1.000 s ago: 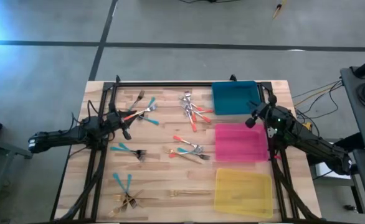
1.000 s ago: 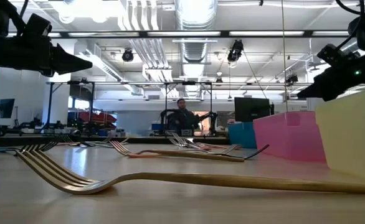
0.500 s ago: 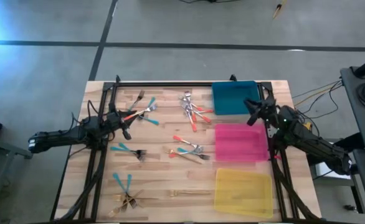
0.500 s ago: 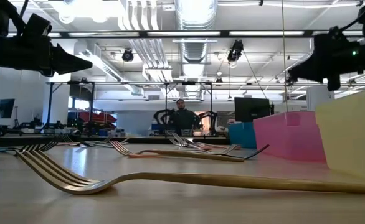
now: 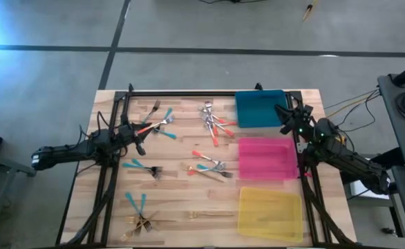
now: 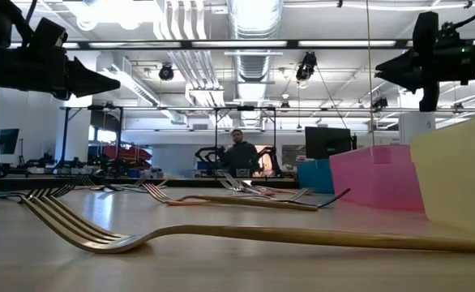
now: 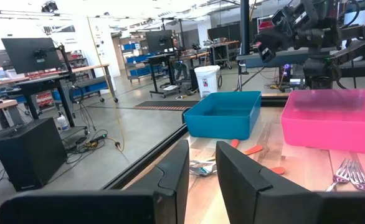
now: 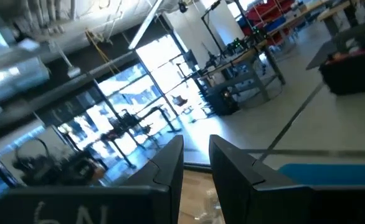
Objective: Sort silverware by color (type)
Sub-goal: Put the orange fork into the blue bin
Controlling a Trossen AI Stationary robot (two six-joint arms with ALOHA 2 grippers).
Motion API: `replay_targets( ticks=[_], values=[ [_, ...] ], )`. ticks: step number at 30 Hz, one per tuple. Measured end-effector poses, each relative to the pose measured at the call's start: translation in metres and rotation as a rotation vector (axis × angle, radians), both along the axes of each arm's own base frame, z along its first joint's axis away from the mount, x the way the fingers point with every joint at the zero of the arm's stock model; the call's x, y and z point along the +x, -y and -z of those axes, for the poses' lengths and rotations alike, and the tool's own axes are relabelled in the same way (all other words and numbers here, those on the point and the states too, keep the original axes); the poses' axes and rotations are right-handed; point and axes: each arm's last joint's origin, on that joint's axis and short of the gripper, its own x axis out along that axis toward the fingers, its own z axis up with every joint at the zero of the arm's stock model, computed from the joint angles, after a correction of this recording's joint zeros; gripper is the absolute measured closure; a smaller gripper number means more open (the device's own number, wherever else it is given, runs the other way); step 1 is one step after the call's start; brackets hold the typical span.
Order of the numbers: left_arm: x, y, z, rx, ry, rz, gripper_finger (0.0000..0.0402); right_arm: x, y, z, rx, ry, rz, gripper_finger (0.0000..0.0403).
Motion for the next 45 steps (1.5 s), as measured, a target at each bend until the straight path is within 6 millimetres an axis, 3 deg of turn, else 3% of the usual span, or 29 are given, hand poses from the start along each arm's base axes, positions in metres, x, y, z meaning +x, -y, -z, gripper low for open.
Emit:
replay_targets(
  ticks=[6,11,15,28,30,36,39,45],
  values=[
    [0.0,0.0,0.0,0.0,0.0,0.0,0.0337,0.0,0.0,-0.009,0.075,0.175,-0.032,0.0335],
    [0.0,0.0,0.0,0.0,0.0,0.0,0.0337,0.001,-0.001,-0.028,-0.086,0.306,-0.077,0.0335],
    [0.0,0.0,0.0,0.0,0.0,-0.001,0.0337,0.011,0.004,-0.037,-0.159,0.307,-0.127,0.0335],
    [0.0,0.0,0.0,0.0,0.0,0.0,0.0337,0.109,0.069,-0.05,0.221,-0.33,-0.1,0.0335],
    [0.0,0.0,0.0,0.0,0.0,0.0,0.0337,0.123,0.078,-0.061,0.24,-0.376,-0.097,0.0335],
    [0.0,0.0,0.0,0.0,0.0,0.0,0.0337,0.154,0.097,-0.052,0.449,-0.707,-0.134,0.0332],
    [0.0,0.0,0.0,0.0,0.0,0.001,0.0337,0.171,0.105,-0.059,0.483,-0.761,-0.162,0.0316],
    [0.0,0.0,0.0,0.0,0.0,0.001,0.0337,0.197,0.114,-0.055,0.493,-1.012,-0.242,0.026]
  ],
)
